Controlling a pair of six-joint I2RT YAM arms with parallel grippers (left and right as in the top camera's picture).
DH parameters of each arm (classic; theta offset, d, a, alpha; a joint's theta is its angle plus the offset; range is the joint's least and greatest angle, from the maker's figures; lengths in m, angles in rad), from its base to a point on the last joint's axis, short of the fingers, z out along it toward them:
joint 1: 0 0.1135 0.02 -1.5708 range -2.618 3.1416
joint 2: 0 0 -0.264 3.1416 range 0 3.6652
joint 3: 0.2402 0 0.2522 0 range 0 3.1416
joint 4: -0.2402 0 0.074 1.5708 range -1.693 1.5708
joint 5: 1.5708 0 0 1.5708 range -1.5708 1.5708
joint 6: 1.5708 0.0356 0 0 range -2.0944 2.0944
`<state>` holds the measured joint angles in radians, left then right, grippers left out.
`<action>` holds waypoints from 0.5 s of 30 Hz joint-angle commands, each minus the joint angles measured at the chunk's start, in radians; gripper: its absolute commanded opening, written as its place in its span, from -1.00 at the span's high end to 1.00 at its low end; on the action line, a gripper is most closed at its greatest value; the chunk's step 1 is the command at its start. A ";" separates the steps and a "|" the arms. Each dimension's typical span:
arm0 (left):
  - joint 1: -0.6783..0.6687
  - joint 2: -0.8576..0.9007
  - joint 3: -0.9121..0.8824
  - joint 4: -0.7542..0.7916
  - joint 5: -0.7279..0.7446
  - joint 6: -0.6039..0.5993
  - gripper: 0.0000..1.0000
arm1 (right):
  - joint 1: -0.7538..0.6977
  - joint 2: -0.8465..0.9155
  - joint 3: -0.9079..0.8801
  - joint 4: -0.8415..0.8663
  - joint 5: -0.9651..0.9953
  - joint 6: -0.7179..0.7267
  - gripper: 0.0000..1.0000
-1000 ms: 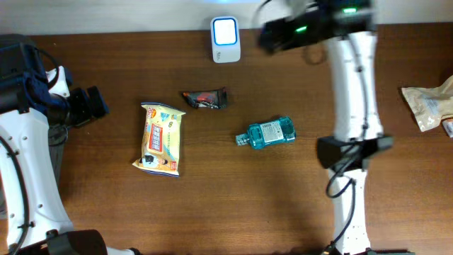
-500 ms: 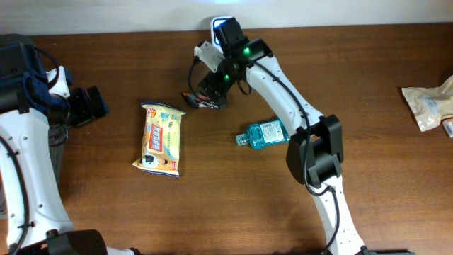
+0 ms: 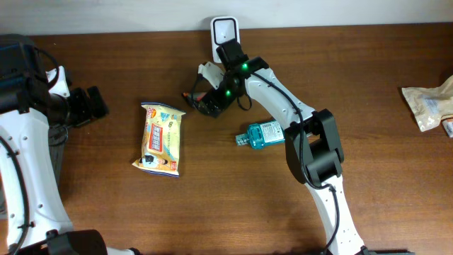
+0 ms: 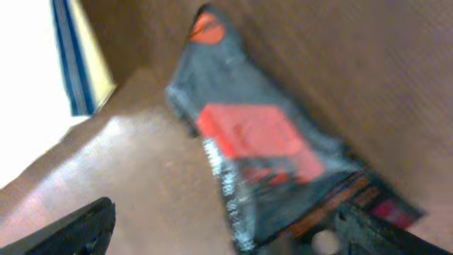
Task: Scan the item barcode
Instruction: 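Reach the right gripper to the black-and-red packet and grasp it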
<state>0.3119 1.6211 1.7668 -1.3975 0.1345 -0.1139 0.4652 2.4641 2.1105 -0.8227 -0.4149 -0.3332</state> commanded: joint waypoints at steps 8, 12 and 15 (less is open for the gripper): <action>0.003 -0.013 -0.003 0.002 0.010 -0.005 -0.99 | 0.005 -0.025 0.064 -0.222 -0.247 0.062 -0.97; 0.003 -0.013 -0.003 0.002 0.010 -0.005 -0.98 | 0.006 -0.027 0.088 -0.110 -0.101 0.062 -0.97; 0.003 -0.013 -0.003 0.002 0.010 -0.005 -0.98 | 0.006 -0.023 0.088 0.019 0.030 0.061 -0.97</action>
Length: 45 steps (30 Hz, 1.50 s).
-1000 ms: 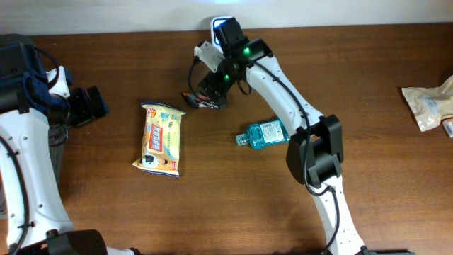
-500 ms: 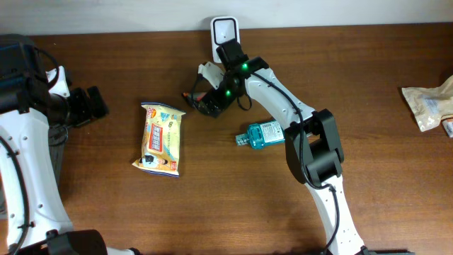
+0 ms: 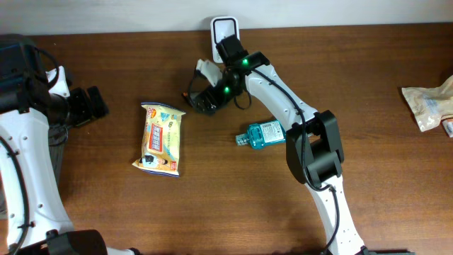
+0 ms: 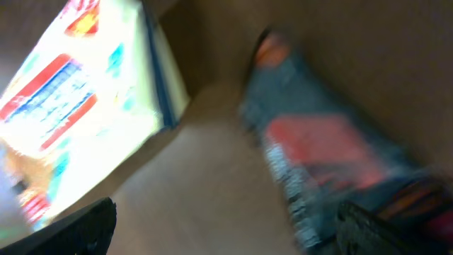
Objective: Scan the item barcode
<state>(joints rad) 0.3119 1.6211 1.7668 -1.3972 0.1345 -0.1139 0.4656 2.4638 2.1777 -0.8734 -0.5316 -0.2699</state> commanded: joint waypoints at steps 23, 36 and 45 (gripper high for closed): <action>0.003 -0.013 -0.003 0.001 0.010 -0.005 -0.98 | 0.081 0.085 0.018 0.140 0.132 -0.012 -0.92; 0.003 -0.013 -0.003 0.001 0.010 -0.005 -0.98 | 0.130 -0.069 0.036 -0.050 0.185 0.141 -0.97; 0.003 -0.013 -0.003 0.001 0.010 -0.005 -0.98 | 0.130 -0.039 0.031 -0.150 0.409 0.021 -0.94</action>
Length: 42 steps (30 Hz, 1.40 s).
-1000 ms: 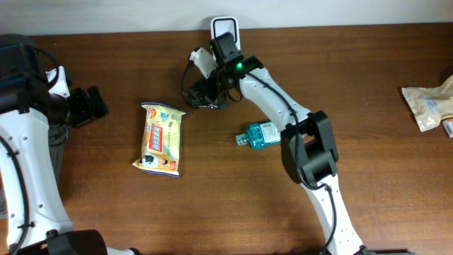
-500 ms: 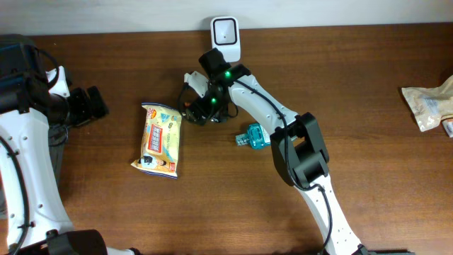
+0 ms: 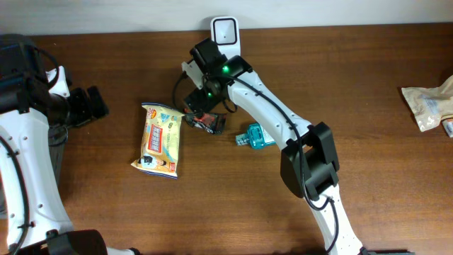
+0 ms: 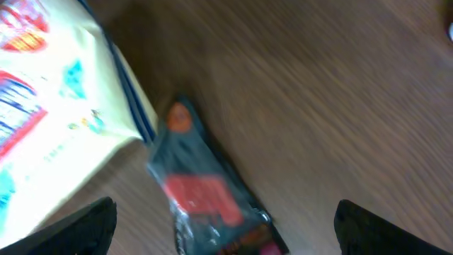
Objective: Scan the item barcode
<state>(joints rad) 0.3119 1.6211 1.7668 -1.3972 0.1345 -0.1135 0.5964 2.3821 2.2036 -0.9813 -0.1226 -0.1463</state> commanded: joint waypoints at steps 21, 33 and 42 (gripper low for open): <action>0.003 -0.013 -0.003 0.001 0.010 -0.006 -0.98 | -0.001 0.132 -0.059 -0.011 -0.113 -0.223 -0.35; 0.003 -0.013 -0.003 0.001 0.010 -0.006 -0.98 | -0.001 0.132 0.010 -0.008 -0.098 -0.079 0.17; 0.003 -0.013 -0.003 0.001 0.010 -0.006 -0.98 | -0.003 0.132 0.076 -0.022 0.011 0.033 0.22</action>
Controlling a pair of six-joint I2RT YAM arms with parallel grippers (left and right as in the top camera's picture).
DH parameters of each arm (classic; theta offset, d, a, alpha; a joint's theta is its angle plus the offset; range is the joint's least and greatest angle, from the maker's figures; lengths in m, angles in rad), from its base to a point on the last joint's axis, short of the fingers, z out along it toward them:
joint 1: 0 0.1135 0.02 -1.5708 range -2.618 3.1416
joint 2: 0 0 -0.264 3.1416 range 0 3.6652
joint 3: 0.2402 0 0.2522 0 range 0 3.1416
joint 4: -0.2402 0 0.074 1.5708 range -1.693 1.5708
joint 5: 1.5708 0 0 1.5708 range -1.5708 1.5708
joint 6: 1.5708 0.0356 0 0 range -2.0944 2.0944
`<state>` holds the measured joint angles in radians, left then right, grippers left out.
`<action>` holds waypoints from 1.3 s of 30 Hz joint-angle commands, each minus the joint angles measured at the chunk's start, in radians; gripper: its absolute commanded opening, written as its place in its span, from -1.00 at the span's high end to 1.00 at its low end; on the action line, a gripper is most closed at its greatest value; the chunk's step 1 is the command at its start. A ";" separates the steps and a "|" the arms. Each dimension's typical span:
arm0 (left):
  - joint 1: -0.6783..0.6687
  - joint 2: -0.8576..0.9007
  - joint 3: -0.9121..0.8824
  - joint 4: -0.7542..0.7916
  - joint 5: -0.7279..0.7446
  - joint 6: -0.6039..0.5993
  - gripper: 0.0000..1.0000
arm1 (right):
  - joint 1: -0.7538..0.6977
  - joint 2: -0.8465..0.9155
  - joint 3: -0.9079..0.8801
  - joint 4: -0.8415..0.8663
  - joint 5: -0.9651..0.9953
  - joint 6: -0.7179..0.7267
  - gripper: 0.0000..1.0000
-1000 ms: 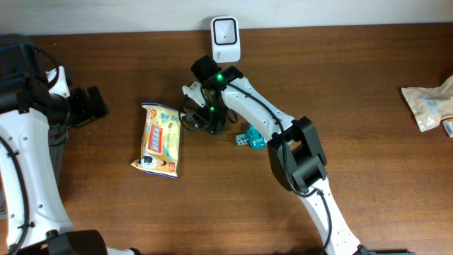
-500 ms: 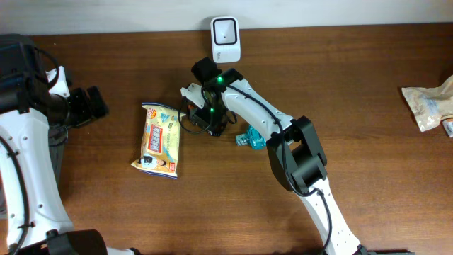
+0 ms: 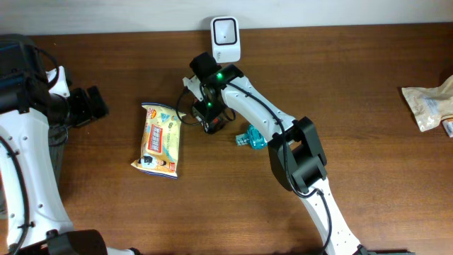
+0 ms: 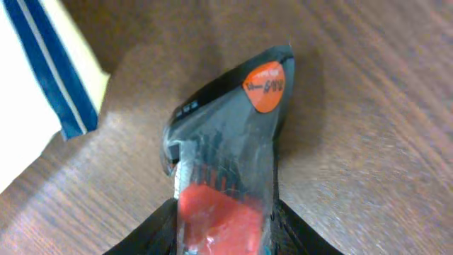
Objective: Scan the item barcode
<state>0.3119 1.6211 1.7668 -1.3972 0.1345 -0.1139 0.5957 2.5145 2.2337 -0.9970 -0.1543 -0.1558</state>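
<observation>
A dark packet [image 4: 233, 142] with a red label and an orange sticker lies on the brown table, right of the yellow snack pack [image 3: 161, 138]. My right gripper [image 4: 225, 227] is shut on the packet, one black finger against each side. In the overhead view that gripper [image 3: 211, 117] sits low over the packet, below the white scanner [image 3: 225, 32] at the table's back edge. My left gripper [image 3: 90, 106] hangs at the far left, away from everything; its jaws cannot be made out.
A teal bottle [image 3: 253, 138] lies just right of the right arm, partly under it. Beige packets [image 3: 427, 106] lie at the far right edge. The snack pack's blue-striped corner [image 4: 64, 92] is close to the left of the dark packet.
My right gripper was open and higher above the dark packet, fingers far apart. Now it is down on the packet with both fingers closed against its sides.
My right gripper stood open near the scanner with the dark packet below it. Then it was further left, still open, with the snack pack in view. Later it hung open over the packet lying beside the snack pack. Now it is shut on the packet.
</observation>
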 commanded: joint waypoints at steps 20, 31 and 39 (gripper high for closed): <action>0.003 -0.013 -0.003 0.001 0.010 -0.005 -0.98 | 0.000 0.000 -0.084 0.033 0.043 0.221 0.25; 0.003 -0.013 -0.003 0.001 0.010 -0.005 -0.98 | -0.002 0.000 0.011 -0.002 0.044 0.221 0.35; 0.003 -0.013 -0.003 0.001 0.010 -0.005 -0.98 | -0.002 0.000 0.104 -0.024 0.113 0.221 0.35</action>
<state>0.3119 1.6211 1.7668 -1.3972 0.1345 -0.1135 0.5957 2.5145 2.2955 -1.0122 -0.0822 0.0559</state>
